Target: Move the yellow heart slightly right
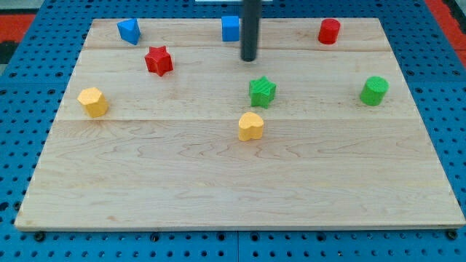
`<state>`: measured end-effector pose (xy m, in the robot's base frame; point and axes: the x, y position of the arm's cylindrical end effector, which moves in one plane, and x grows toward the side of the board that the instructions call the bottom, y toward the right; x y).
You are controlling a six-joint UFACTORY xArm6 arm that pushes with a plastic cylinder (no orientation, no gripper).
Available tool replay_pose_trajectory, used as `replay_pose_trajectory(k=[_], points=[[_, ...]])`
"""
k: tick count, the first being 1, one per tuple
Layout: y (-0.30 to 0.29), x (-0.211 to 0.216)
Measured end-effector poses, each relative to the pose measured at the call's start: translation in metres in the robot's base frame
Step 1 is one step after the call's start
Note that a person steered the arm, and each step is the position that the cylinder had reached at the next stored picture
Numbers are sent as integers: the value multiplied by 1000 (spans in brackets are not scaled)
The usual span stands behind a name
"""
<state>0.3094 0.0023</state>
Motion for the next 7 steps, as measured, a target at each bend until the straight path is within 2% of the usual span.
replay_pose_trajectory(k=[2, 3, 4, 5, 6, 7], points=[[0, 124], [1, 145], [-6, 145], [20, 145], [22, 142], [77, 132]])
